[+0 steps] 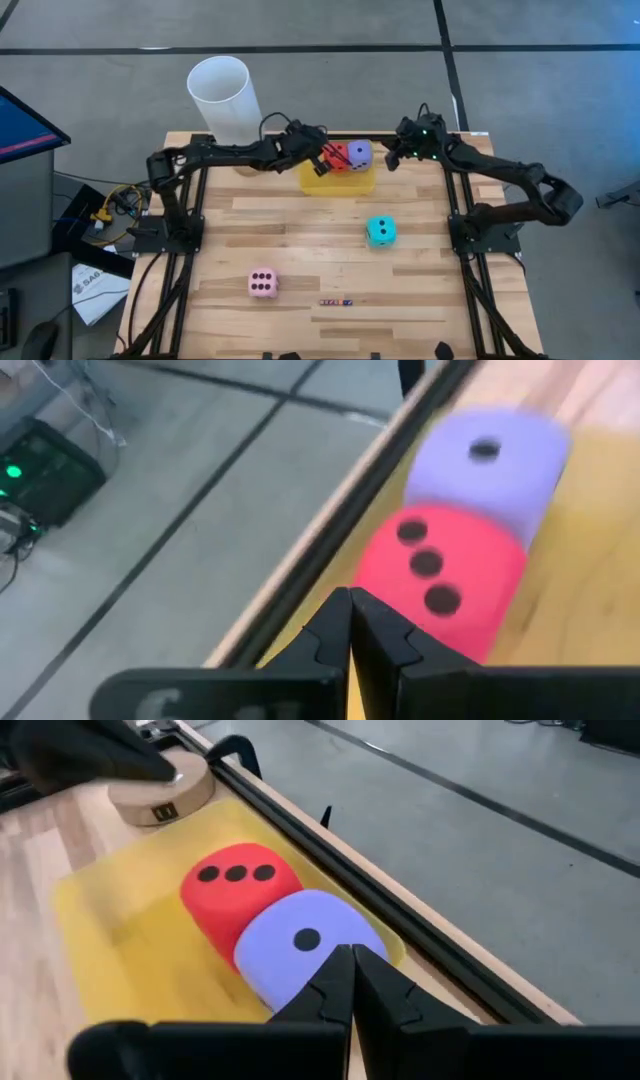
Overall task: Pick & Place Dice
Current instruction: Put the big light blue dice into the yellow bin
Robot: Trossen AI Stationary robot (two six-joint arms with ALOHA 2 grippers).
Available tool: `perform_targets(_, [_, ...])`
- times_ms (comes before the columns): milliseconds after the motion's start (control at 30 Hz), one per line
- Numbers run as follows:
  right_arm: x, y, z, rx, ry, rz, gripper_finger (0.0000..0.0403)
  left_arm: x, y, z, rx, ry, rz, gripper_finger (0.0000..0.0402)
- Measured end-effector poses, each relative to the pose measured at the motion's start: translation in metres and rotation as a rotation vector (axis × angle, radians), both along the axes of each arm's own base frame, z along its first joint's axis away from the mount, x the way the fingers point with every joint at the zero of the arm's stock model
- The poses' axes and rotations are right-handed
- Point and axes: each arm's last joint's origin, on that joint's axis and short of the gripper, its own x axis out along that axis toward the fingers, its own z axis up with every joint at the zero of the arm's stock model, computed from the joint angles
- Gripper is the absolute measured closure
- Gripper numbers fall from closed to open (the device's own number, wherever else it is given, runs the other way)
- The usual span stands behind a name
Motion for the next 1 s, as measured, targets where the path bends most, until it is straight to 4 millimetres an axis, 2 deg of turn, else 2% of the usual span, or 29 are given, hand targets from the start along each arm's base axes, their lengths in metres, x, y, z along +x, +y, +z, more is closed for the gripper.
perform_targets(100, [-0.001,0.006,0.006,-0.008,-0.008,0.016,0.0403,-0.004,-0.011,0.018,0.003,-0.064,-0.014,0.0402])
perform_targets(200, [0.002,0.012,0.009,-0.014,-0.014,0.040,0.0403,-0.011,-0.022,0.026,0.006,-0.091,-0.034,0.0402])
perform_targets(333, [0.007,0.019,0.009,-0.019,-0.013,0.079,0.0403,-0.026,-0.039,0.021,0.011,-0.134,-0.065,0.0402])
perform_targets(633, [0.015,0.028,0.008,-0.035,0.002,0.138,0.0403,-0.075,-0.073,0.012,-0.060,-0.337,-0.245,0.0402])
perform_targets(867, [0.016,0.029,0.008,-0.050,0.011,0.155,0.0403,-0.108,-0.090,0.014,-0.044,-0.415,-0.284,0.0402])
perform_targets(1000, [0.016,0.029,0.008,-0.051,0.010,0.158,0.0403,-0.118,-0.093,0.017,-0.034,-0.447,-0.292,0.0402])
